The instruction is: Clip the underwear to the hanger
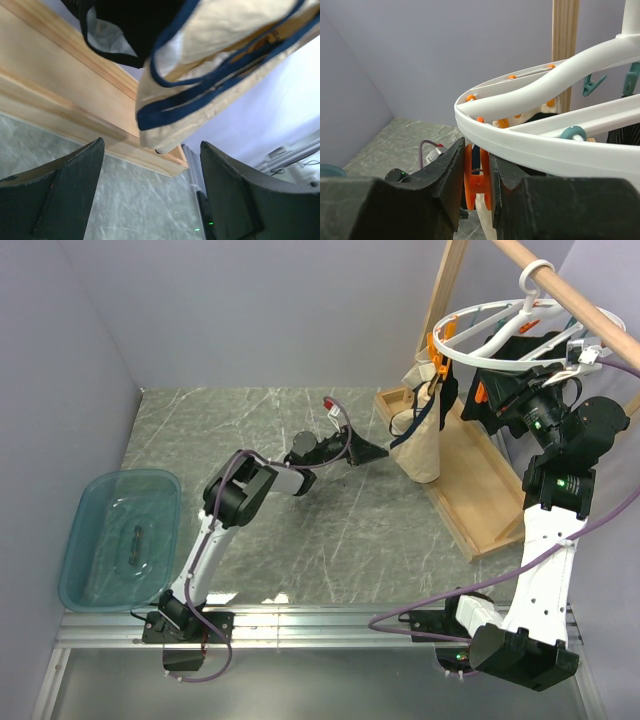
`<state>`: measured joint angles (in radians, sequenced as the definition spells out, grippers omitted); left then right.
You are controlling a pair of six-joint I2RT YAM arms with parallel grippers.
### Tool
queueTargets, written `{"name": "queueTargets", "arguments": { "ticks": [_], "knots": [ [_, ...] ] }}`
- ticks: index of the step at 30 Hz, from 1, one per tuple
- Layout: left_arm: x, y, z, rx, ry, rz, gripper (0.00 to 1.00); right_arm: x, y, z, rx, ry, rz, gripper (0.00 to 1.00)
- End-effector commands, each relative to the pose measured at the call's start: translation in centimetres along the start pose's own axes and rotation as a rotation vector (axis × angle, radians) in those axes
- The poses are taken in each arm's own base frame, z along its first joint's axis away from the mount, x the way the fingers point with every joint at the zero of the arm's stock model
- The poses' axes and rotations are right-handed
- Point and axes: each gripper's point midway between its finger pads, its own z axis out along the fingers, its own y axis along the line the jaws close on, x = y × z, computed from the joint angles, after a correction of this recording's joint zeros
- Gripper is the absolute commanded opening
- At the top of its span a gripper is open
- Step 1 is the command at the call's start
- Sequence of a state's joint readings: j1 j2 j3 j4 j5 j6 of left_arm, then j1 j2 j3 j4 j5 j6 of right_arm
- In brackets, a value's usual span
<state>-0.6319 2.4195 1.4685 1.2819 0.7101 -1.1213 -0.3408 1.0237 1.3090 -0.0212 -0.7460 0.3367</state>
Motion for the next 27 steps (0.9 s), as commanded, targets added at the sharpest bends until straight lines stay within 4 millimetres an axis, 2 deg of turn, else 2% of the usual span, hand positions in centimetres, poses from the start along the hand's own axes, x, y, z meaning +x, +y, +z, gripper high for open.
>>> {"name": "queueTargets", "arguments": {
  "ticks": [1, 4, 12, 17, 22, 27],
  "knots": [
    [-2.2, -4.4, 0.4, 0.215, -0.101, 0.037, 0.81, -1.7, 2.5, -0.6, -0.081, -0.014, -0.018, 0.0],
    [-2.5, -4.3, 0.6, 0.247, -0.122, -0.013, 0.8, -1.6, 2.4, -0.5, -0.079, -0.012, -0.016, 0.0],
    [-2.9, -6.5, 2.1, 0.312, -0.146, -0.016, 0.76, -1.4, 2.2, -0.4, -0.075, -0.011, -0.006, 0.0],
    [-2.5, -7.1, 2.7, 0.334, -0.146, -0.021, 0.71, -1.5, 2.3, -0.5, -0.077, -0.011, -0.012, 0.0],
    [-2.6, -7.8, 2.4, 0.346, -0.153, -0.009, 0.53, -1.5, 2.3, -0.4, -0.076, -0.013, -0.016, 0.0],
    [-2.8, -8.8, 1.0, 0.349, -0.153, 0.011, 0.41, -1.4, 2.1, -0.4, -0.072, -0.012, -0.019, 0.0]
  ]
}}
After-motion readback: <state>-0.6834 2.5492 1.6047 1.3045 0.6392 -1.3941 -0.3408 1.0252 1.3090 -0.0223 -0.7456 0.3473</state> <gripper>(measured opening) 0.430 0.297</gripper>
